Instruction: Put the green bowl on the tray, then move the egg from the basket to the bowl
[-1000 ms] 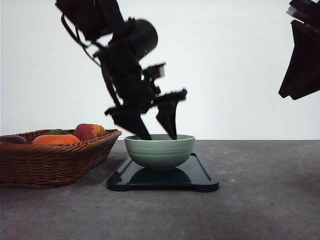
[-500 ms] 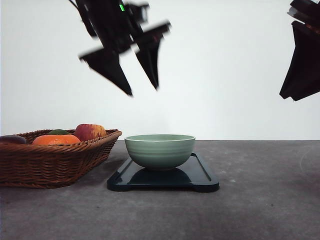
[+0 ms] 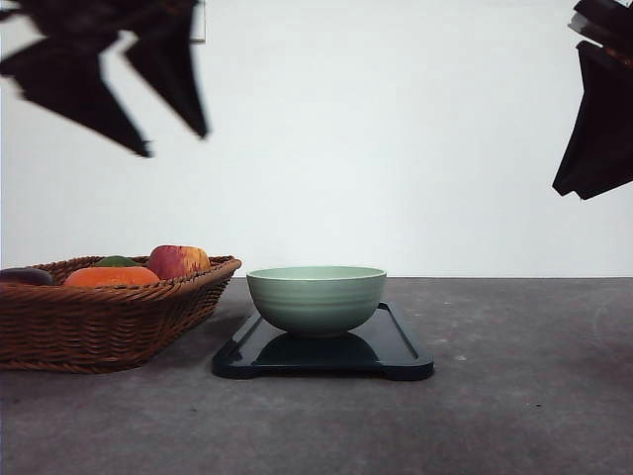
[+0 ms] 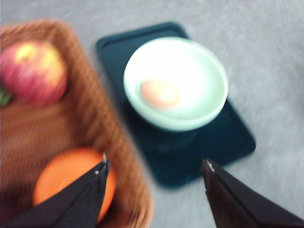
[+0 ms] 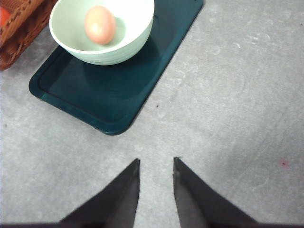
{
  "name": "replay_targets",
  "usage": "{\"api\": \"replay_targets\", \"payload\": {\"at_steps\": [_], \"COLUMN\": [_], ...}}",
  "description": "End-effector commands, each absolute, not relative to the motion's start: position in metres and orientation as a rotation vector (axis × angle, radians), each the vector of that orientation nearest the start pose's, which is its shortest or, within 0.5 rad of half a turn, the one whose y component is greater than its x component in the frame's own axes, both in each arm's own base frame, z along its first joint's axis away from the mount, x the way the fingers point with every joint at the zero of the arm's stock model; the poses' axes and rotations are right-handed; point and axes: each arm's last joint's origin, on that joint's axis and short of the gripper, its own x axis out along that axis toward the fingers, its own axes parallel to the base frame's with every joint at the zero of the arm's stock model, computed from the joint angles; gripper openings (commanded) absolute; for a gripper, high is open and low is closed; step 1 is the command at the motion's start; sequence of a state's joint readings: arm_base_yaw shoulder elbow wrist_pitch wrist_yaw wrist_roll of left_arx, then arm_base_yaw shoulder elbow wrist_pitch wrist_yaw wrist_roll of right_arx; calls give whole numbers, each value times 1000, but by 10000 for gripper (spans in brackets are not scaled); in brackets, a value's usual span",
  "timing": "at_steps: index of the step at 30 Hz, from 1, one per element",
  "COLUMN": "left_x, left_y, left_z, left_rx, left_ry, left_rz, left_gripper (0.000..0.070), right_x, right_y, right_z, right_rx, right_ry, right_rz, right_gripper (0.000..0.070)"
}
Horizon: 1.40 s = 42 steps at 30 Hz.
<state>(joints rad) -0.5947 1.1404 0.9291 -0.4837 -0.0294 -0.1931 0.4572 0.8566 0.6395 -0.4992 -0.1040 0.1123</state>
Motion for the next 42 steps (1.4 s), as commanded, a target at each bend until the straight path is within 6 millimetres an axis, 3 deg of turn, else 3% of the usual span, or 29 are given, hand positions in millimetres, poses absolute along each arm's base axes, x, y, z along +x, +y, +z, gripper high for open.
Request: {"api": "replay_targets", "payload": {"at_steps": [1, 5, 10, 38, 40, 41, 42], "left_x": [192, 179, 177, 178, 178, 178, 178], "left_y": [-126, -108, -98, -98, -98, -98, -98], "left_z": [284, 278, 278, 279, 279, 279, 278], "left_rx": [27, 22, 11, 9, 9, 10, 7], "left_ry": [719, 722, 726, 725, 725, 726, 727], "left_rz": [-453, -399, -361, -359, -359, -359, -358], "left_gripper": [391, 391, 391, 390, 342, 124, 19], "right_x": [154, 154, 154, 156, 156, 157, 157], "right_y": [80, 80, 80, 81, 81, 81, 81], "right_z": [246, 246, 246, 249, 250, 250, 250], "right_rx": [-14, -14, -14, -5, -4, -3, -3], "right_ry": [741, 741, 741, 699, 691, 687, 684], "right_rz": [496, 496, 496, 502, 503, 503, 503], "right_gripper": [135, 135, 135, 134, 79, 29, 9]}}
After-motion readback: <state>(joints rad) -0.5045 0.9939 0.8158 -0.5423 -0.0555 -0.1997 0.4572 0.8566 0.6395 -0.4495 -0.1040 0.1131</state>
